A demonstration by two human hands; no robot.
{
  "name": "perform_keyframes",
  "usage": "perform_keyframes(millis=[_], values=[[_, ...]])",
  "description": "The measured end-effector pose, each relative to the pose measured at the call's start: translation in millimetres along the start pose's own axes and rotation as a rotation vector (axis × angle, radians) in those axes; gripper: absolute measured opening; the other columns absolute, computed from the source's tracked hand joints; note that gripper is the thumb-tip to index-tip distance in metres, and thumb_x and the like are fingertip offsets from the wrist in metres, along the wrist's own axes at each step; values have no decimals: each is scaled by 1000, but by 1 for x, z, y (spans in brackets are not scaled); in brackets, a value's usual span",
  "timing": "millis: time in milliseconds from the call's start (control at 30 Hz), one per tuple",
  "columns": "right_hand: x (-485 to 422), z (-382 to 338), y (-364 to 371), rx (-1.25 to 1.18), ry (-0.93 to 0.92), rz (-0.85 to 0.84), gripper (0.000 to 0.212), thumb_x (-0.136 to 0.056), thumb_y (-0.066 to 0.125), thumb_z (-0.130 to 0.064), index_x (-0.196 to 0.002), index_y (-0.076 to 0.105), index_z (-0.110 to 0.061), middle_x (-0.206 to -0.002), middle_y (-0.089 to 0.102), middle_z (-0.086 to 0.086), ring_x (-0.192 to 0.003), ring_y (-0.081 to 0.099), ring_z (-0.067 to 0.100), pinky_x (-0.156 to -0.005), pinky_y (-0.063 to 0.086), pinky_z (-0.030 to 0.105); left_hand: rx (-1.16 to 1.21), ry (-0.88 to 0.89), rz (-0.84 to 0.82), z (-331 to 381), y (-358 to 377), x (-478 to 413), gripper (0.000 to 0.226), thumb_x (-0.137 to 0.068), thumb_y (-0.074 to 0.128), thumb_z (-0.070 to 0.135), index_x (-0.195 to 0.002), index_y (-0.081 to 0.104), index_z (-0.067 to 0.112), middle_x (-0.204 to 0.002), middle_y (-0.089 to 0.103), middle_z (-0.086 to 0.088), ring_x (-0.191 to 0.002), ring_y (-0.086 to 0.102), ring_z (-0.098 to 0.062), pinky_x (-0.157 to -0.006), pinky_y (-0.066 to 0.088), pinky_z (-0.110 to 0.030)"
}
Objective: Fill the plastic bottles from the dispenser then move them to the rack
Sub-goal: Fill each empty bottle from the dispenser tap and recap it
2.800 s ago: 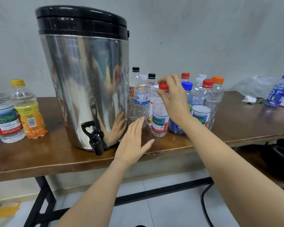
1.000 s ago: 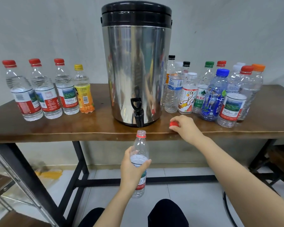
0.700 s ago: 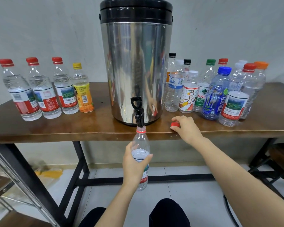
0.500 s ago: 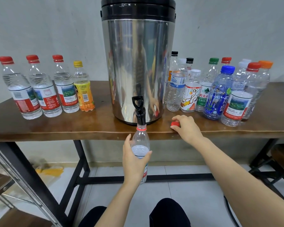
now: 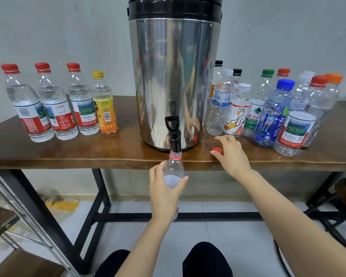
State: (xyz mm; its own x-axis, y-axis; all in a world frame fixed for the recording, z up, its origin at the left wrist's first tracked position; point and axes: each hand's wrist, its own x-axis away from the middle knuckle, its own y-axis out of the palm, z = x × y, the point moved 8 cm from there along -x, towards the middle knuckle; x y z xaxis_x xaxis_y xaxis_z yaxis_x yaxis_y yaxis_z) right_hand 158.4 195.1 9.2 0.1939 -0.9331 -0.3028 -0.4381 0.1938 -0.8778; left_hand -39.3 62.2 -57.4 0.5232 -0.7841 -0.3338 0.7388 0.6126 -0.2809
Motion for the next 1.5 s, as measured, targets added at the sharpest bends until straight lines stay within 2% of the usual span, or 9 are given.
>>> perform_keyframes(millis=[167, 300, 500, 700, 933, 1067, 1167, 1267, 1500], values=[[-5, -16, -12, -64, -65, 33, 41, -99, 57, -24, -139, 50, -21, -138, 51, 5, -125, 48, 27, -96, 47, 45, -14, 49, -21, 5, 1, -1, 82, -77, 82, 36, -145, 37, 28, -149, 32, 15, -121, 34, 7, -94, 34, -18], [2, -67, -45, -329, -318, 194, 27, -98, 57, -20, -125, 63, -18, -114, 64, 0, -99, 59, 17, -90, 50, 42, -14, 55, -50, 5, 5, -5, 81, -77, 82, 35, -145, 39, 26, -150, 34, 14, -123, 31, 9, -93, 26, -4], [21, -149, -70, -302, -584, 115, 38, -98, 57, -22, -136, 54, -25, -114, 59, -9, -90, 50, 2, -82, 47, 26, -29, 71, -45, 4, 7, -9, 73, -76, 83, 35, -139, 49, 22, -147, 37, 13, -117, 33, 11, -92, 25, 0], [21, -162, -70, -248, -569, 156, 18, -94, 59, -11, -110, 63, -19, -103, 63, -4, -95, 58, 18, -84, 50, 42, 4, 52, -41, 2, 4, -10, 72, -73, 85, 33, -137, 52, 23, -146, 40, 12, -122, 37, 6, -90, 23, 5], [46, -146, -66, -400, -668, 358, 8, -83, 54, 2, -85, 60, -4, -84, 60, 5, -77, 59, 19, -70, 51, 39, 6, 46, -43, 2, 3, -9, 73, -72, 86, 34, -136, 53, 21, -146, 41, 11, -126, 39, 1, -94, 25, -3], [61, -127, -50, -390, -695, 403, 19, -84, 44, -8, -87, 62, -1, -93, 64, 10, -86, 65, 26, -68, 56, 45, 14, 53, -41, 3, 3, -9, 72, -72, 86, 33, -136, 53, 21, -146, 41, 10, -124, 38, 3, -96, 26, -5], [62, -126, -51, -282, -616, 459, 25, -87, 67, -34, -86, 62, -10, -98, 63, -2, -91, 57, 16, -59, 52, 29, 23, 56, -32, 4, 3, -10, 70, -72, 86, 32, -134, 55, 20, -144, 42, 10, -125, 41, 1, -101, 30, -10], [63, -125, -53, -294, -477, 504, 40, -82, 66, -58, -83, 60, -18, -94, 58, -9, -89, 50, 9, -52, 40, 19, 40, 40, -34, 4, 3, -8, 70, -72, 86, 30, -133, 55, 20, -144, 42, 10, -126, 42, -1, -103, 33, -18], [47, -105, -50, -529, -500, 428, 26, -87, 64, -41, -86, 69, -16, -91, 65, -14, -95, 52, 10, -78, 44, 20, -3, 61, -20, 4, 5, -8, 72, -73, 86, 32, -136, 53, 21, -147, 41, 10, -122, 36, 7, -92, 24, 3]])
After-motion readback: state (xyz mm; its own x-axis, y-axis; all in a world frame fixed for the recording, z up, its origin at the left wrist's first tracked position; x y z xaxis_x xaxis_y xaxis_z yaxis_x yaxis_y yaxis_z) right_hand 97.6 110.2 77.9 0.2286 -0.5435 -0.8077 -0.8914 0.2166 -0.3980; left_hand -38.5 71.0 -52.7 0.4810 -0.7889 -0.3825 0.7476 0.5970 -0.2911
